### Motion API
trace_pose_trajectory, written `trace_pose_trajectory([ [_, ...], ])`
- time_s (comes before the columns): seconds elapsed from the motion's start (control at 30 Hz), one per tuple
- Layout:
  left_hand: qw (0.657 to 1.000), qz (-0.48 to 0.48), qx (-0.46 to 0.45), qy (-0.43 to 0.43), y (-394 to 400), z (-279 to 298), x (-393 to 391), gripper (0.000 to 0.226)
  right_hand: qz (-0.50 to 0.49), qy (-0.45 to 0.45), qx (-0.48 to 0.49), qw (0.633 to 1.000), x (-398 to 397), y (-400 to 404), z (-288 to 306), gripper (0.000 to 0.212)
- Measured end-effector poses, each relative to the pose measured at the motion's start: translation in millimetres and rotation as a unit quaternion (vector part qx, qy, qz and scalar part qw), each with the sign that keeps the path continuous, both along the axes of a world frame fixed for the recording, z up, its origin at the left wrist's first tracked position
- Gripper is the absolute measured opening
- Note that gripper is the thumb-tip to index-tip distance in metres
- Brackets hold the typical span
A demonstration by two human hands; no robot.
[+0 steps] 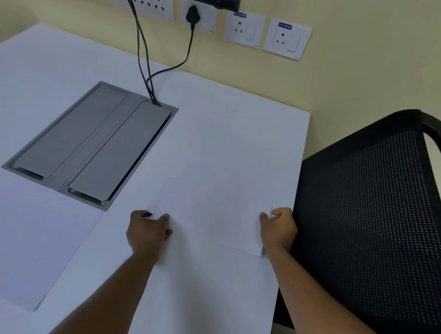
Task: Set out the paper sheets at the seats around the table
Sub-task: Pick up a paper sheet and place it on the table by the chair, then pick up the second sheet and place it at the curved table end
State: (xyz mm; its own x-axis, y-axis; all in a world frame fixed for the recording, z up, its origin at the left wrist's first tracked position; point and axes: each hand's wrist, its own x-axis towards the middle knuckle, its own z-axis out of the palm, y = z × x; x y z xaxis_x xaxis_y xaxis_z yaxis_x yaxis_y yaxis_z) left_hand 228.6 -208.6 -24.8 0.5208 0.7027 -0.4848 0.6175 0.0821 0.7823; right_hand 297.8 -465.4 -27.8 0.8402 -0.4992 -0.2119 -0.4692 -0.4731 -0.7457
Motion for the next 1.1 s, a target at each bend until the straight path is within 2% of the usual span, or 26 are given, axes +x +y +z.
trace_pose_trajectory([
  [0.17, 1.0, 0.016, -0.006, -0.014, 0, -4, -1, 0.042, -0.011, -0.001, 0.015, 1.0, 0, -1, 0, 0.023],
  [0.57, 0.999, 0.016, 0.003, -0.03, -1, -8, -3, 0.041, 0.0, 0.006, 0.012, 1.0, 0, -3, -3, 0.014],
  [0.73, 0.998, 0.021, -0.008, -0.059, -2, -2, -18, 0.041, -0.029, -0.022, 0.049, 0.998, -2, -3, -4, 0.014],
  [0.83, 0.998, 0.021, 0.023, -0.063, 6, -3, -42, 0.037, -0.047, -0.054, 0.08, 0.994, -10, 7, 0, 0.01],
  [0.97, 0.995, 0.039, 0.079, -0.052, 38, 3, -62, 0.035, 0.062, -0.132, 0.041, 0.988, -34, 51, 7, 0.013],
  [1.1, 0.988, 0.068, 0.126, -0.059, 75, 16, -74, 0.032, 0.189, -0.186, 0.025, 0.964, -55, 117, 19, 0.014],
])
